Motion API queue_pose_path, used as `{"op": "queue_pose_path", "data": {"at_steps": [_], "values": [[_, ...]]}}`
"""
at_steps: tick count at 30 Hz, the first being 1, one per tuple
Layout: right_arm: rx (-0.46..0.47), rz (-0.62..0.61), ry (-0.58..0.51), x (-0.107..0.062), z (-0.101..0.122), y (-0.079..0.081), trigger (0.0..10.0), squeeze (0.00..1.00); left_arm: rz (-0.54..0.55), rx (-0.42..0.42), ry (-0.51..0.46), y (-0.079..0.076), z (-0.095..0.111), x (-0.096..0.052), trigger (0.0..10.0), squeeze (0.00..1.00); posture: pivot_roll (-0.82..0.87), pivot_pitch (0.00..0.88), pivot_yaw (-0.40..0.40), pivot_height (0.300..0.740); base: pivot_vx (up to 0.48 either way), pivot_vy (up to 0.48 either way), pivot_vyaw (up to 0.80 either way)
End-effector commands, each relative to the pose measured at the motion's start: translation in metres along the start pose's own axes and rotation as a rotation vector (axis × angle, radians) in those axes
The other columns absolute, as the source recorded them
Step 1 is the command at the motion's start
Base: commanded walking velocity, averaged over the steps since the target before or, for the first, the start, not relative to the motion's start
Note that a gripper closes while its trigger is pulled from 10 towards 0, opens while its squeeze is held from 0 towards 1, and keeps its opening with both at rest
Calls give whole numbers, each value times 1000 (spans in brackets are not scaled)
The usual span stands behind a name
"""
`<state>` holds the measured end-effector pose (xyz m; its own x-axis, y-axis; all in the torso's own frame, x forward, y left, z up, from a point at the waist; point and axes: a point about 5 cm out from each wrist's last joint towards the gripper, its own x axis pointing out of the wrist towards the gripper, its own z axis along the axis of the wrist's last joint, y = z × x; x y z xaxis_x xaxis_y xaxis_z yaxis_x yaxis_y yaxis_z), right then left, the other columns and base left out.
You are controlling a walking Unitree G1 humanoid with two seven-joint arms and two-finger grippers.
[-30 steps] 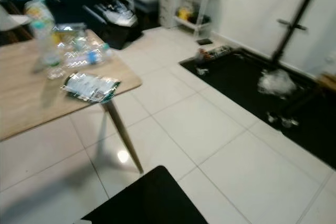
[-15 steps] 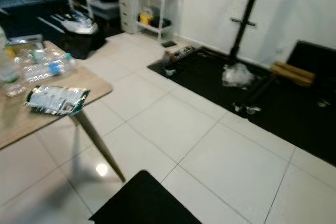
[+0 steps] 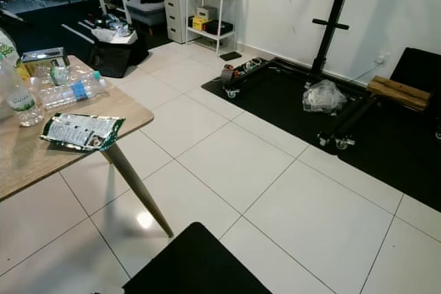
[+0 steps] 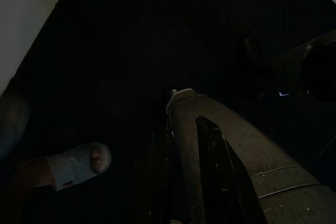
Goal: Restocking fridge
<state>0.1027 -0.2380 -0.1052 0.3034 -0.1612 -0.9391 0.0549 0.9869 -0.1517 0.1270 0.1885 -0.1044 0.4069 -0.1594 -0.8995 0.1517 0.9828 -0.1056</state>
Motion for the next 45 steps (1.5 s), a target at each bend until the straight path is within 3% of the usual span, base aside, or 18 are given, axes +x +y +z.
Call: {"op": "queue_pose_path", "data": {"at_steps": [1, 32, 45], "values": [[11, -4, -3, 0, 0, -3, 10000, 0, -5, -1, 6, -2, -1, 0, 10000, 0, 28, 0, -3, 740, 0, 0, 0], [0, -2, -1, 0, 0, -3, 10000, 0, -15, 21, 8, -4, -2, 1, 10000, 0, 26, 0, -4, 740, 0, 0, 0], [-14, -1, 15, 0, -2, -4, 10000, 0, -17, 23, 3, -6, 0, 2, 10000, 0, 26, 0, -11, 740, 0, 0, -788]]}}
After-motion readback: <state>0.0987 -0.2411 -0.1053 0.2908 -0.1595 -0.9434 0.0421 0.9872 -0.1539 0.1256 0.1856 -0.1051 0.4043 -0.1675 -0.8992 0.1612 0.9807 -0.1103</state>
